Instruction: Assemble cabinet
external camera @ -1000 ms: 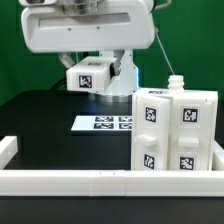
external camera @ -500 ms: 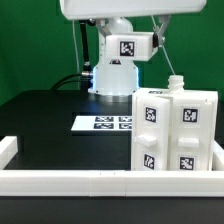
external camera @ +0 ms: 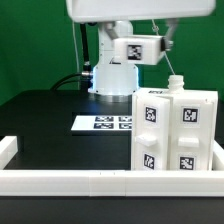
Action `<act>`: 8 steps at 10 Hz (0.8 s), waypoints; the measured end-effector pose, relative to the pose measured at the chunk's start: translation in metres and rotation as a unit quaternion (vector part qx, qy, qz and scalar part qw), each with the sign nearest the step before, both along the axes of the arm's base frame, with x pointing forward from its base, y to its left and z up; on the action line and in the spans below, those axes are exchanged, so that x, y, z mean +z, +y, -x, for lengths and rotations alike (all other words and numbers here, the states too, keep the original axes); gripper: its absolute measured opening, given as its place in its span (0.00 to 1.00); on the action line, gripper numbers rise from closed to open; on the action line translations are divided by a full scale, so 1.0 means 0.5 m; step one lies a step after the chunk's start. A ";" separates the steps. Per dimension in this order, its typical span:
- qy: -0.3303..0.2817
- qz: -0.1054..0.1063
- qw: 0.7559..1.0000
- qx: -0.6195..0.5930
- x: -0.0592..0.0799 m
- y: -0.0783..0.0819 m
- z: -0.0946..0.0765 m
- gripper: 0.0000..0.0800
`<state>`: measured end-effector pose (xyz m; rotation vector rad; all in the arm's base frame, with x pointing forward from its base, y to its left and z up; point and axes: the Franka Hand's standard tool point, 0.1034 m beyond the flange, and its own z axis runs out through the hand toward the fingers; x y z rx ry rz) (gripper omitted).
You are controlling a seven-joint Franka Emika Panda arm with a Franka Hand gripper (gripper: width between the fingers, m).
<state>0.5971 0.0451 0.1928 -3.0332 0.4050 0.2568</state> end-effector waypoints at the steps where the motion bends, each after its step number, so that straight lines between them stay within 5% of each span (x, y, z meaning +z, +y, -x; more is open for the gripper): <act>1: -0.001 0.001 1.000 -0.001 -0.001 0.026 -0.007 0.69; 8: -0.002 0.004 1.000 0.007 -0.046 0.079 -0.015 0.69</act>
Offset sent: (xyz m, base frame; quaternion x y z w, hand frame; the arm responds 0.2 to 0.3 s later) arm 0.0166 0.0159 -0.0105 -0.0073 0.0211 0.0111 0.9997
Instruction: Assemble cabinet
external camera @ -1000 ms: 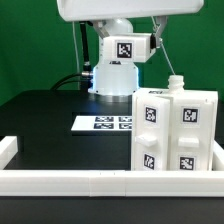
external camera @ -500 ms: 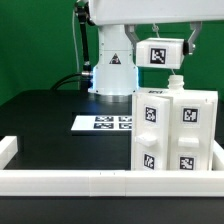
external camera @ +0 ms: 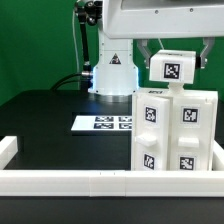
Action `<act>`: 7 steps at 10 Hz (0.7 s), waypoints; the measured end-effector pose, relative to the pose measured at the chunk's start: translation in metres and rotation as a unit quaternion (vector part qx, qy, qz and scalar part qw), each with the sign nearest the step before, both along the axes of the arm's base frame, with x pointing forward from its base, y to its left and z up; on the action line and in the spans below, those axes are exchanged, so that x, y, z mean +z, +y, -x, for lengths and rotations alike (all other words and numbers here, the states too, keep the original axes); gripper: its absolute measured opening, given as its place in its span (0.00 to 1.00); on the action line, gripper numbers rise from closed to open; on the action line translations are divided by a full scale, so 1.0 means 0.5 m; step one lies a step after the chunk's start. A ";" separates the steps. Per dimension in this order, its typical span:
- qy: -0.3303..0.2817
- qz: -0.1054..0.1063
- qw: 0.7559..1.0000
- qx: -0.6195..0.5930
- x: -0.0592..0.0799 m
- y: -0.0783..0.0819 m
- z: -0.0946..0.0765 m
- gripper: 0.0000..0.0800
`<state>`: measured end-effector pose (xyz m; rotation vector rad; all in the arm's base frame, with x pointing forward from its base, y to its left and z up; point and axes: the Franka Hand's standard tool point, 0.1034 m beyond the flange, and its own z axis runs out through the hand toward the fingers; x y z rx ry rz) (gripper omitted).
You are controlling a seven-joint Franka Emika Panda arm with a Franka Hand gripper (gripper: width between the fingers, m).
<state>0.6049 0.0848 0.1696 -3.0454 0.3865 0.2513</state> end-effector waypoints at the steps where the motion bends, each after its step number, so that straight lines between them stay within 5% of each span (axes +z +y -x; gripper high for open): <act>1: -0.001 0.000 1.000 0.000 -0.001 0.000 -0.002 0.69; 7: -0.007 0.002 1.000 0.002 -0.025 0.006 -0.015 0.69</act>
Offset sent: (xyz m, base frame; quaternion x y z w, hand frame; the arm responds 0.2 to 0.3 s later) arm 0.0154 0.0007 -0.0102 -0.0093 0.0157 0.0015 0.9998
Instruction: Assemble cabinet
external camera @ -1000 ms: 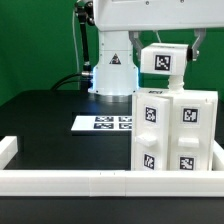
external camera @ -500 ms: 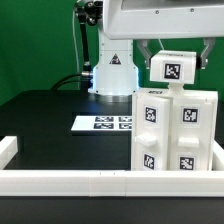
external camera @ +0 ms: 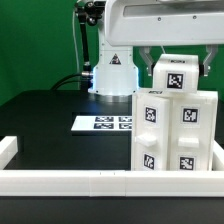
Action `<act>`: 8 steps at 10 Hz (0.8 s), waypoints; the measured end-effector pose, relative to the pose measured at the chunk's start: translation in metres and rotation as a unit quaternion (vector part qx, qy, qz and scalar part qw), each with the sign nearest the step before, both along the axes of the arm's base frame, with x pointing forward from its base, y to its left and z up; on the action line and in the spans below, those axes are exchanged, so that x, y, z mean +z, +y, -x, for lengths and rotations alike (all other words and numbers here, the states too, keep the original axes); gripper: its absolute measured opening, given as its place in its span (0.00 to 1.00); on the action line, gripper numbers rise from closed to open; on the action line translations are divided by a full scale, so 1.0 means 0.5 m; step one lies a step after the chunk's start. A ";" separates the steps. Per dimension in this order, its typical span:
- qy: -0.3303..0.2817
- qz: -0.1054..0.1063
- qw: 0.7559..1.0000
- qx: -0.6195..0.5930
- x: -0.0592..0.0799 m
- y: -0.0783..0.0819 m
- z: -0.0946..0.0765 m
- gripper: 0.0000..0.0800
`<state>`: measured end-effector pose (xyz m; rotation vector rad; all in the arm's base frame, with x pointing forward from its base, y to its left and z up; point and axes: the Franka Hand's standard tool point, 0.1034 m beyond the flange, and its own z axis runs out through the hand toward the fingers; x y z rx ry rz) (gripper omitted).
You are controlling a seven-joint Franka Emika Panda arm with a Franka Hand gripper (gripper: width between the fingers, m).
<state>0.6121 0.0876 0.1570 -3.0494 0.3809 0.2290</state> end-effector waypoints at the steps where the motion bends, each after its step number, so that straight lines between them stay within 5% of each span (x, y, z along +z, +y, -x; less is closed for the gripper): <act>1: -0.004 0.000 1.000 -0.001 -0.001 -0.001 -0.001 0.69; 6: -0.008 0.000 1.000 -0.001 -0.003 -0.001 0.000 0.69; 7: -0.008 0.000 1.000 -0.001 -0.003 -0.001 0.001 0.80; 8: -0.008 0.000 1.000 -0.001 -0.004 -0.001 0.001 0.80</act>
Offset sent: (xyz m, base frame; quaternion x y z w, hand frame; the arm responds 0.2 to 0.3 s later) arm -0.0130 -0.0045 -0.0024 -0.0167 -0.0119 -0.0002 0.9998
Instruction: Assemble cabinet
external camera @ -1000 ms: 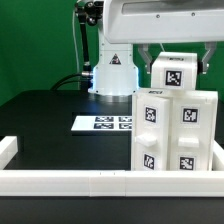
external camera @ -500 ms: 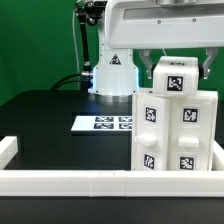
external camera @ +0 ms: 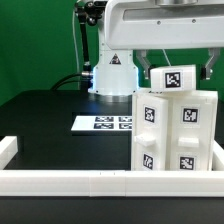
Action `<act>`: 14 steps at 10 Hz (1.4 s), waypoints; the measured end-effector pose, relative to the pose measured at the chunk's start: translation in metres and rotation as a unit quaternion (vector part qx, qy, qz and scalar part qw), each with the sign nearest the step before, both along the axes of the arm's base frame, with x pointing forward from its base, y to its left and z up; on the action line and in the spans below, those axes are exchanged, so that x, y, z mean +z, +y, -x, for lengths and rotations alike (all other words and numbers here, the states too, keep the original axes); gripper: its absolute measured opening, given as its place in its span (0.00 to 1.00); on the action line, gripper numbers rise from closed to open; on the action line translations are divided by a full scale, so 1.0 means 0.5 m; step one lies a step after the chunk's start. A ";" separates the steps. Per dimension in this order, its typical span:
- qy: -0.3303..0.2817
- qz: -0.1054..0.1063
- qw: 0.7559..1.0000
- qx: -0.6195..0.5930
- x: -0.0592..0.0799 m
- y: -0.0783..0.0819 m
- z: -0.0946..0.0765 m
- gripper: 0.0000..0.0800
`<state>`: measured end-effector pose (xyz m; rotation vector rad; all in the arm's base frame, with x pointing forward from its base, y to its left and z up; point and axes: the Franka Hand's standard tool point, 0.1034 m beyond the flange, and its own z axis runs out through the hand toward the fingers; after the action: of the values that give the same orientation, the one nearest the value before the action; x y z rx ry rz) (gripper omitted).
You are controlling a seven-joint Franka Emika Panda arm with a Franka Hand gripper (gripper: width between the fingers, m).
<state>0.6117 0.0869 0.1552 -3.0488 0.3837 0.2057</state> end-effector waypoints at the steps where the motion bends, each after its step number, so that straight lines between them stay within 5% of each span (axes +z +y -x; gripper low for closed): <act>1: 0.000 0.000 1.000 0.000 -0.001 0.000 0.000 0.81; 9: 0.003 0.000 1.000 0.002 -0.006 0.024 0.025 0.81; 10: 0.001 0.000 1.000 0.001 -0.005 0.022 0.023 0.70; 14: 0.001 0.000 1.000 0.001 -0.005 0.022 0.022 0.70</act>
Offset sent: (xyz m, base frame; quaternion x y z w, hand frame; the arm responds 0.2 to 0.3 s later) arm 0.0000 0.0000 0.0000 0.0000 0.0000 0.0000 1.0000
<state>0.6005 0.0978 0.1527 -3.0491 0.3804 0.2091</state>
